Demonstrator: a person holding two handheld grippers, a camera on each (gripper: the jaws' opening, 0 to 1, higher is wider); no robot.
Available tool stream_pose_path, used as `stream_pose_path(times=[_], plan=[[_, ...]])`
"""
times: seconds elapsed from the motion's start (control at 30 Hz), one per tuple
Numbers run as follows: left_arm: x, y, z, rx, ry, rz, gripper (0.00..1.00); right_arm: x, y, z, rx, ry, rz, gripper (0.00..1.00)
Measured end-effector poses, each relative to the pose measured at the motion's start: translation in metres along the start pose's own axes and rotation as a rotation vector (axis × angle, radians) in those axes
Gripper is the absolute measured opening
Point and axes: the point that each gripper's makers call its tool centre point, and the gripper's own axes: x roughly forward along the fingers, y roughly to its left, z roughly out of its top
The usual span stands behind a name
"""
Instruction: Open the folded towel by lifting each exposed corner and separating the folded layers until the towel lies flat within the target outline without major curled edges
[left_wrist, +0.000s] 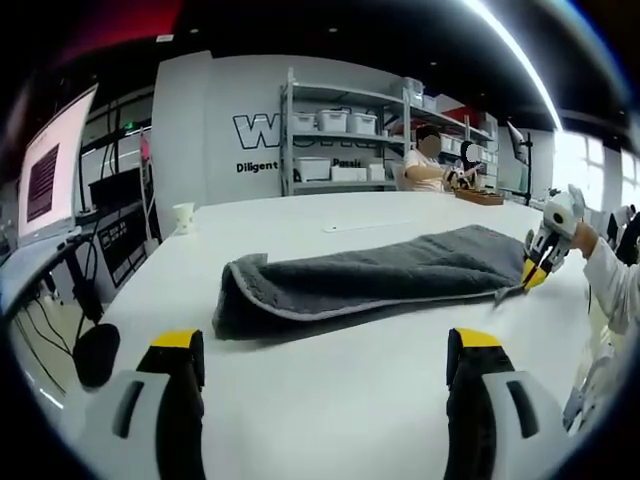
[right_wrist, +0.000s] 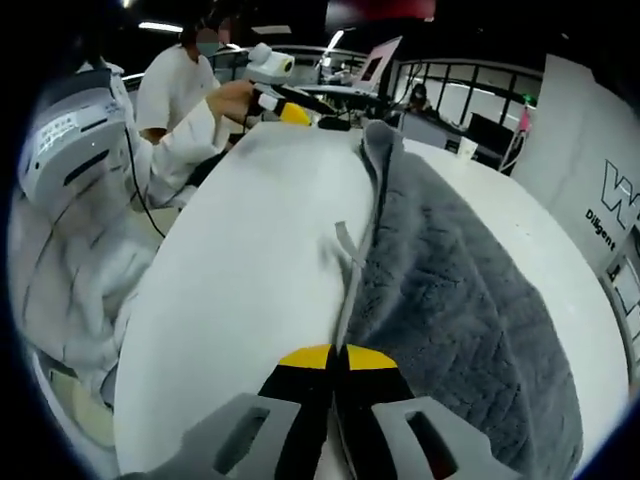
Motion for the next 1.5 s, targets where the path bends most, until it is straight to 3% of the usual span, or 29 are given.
stream_pose_path(times=[0.23, 0.43, 0.57, 0.73, 0.93, 1.2, 1.5], plan=[[0.006, 0.006, -0.005, -0.028, 0.001, 0.009, 0.99, -0.007, -0.003, 0.000, 0.038, -0.021, -0.038, 0.04], [0.012, 0.009, -0.007, -0.046, -0.001, 0.015, 0.99, -0.022, -0.004, -0.003, 0.046, -0.017, -0.110, 0.36], [0.016, 0.008, -0.002, -0.074, -0.025, 0.005, 0.95, -0.034, -0.008, -0.003, 0.048, -0.042, -0.183, 0.52], [0.021, 0.005, -0.001, -0.084, -0.020, -0.005, 0.97, -0.046, -0.012, -0.014, 0.089, -0.051, -0.249, 0.81], [0.026, 0.008, 0.003, -0.086, -0.018, -0.005, 0.98, -0.057, -0.019, -0.031, 0.155, -0.054, -0.328, 0.99], [0.041, 0.025, 0.012, -0.123, -0.042, 0.014, 0.87, -0.078, -0.023, -0.042, 0.244, -0.117, -0.418, 0.99], [0.067, 0.051, 0.006, -0.156, -0.029, 0.072, 0.60, -0.092, -0.019, -0.054, 0.294, -0.147, -0.459, 0.99]])
